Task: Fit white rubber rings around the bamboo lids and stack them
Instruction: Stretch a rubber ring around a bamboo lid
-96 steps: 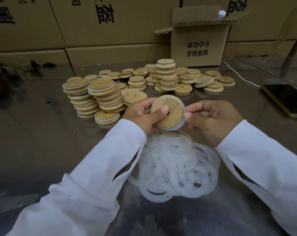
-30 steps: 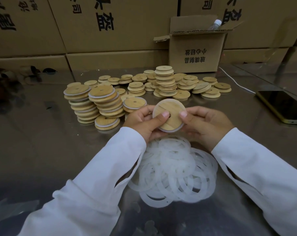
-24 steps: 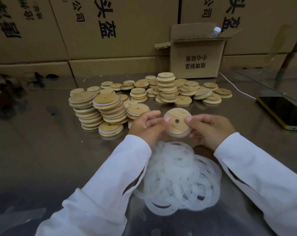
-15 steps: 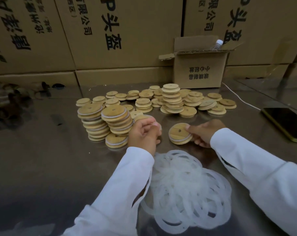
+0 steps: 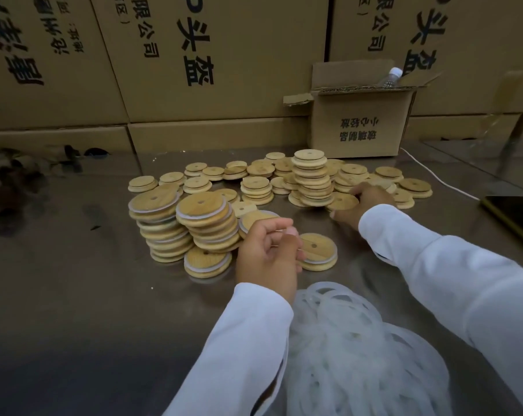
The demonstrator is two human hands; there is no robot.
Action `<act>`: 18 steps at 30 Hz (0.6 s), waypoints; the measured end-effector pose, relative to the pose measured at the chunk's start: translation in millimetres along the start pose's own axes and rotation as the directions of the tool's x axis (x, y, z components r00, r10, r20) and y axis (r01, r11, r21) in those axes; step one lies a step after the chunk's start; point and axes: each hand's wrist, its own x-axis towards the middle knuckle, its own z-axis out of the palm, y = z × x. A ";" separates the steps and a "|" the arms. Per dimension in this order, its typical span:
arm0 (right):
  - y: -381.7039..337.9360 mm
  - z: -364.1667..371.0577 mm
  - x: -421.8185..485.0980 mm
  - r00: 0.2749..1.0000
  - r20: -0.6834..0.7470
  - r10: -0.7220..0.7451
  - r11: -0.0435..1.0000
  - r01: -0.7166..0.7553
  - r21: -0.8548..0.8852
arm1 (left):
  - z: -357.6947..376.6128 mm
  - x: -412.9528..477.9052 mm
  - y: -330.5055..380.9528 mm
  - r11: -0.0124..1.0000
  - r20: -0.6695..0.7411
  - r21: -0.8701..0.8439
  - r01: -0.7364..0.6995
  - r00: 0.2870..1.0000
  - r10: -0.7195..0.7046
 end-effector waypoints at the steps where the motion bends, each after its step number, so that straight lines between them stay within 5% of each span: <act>1: -0.2 4.1 3.1 1.000 0.015 -0.009 0.999 0.010 -0.033 | 0.5 0.1 -0.4 1.000 0.004 -0.001 -0.008 1.000 0.008; 11: -2.7 10.7 -3.0 0.998 -0.048 -0.032 0.989 0.025 -0.144 | 1.3 -2.7 -0.2 0.999 0.033 0.029 -0.030 0.999 0.030; 18: 9.5 -11.9 -42.0 1.000 0.001 -0.013 0.998 0.013 -0.063 | -0.6 -5.5 1.8 0.999 0.031 0.037 -0.023 0.999 0.022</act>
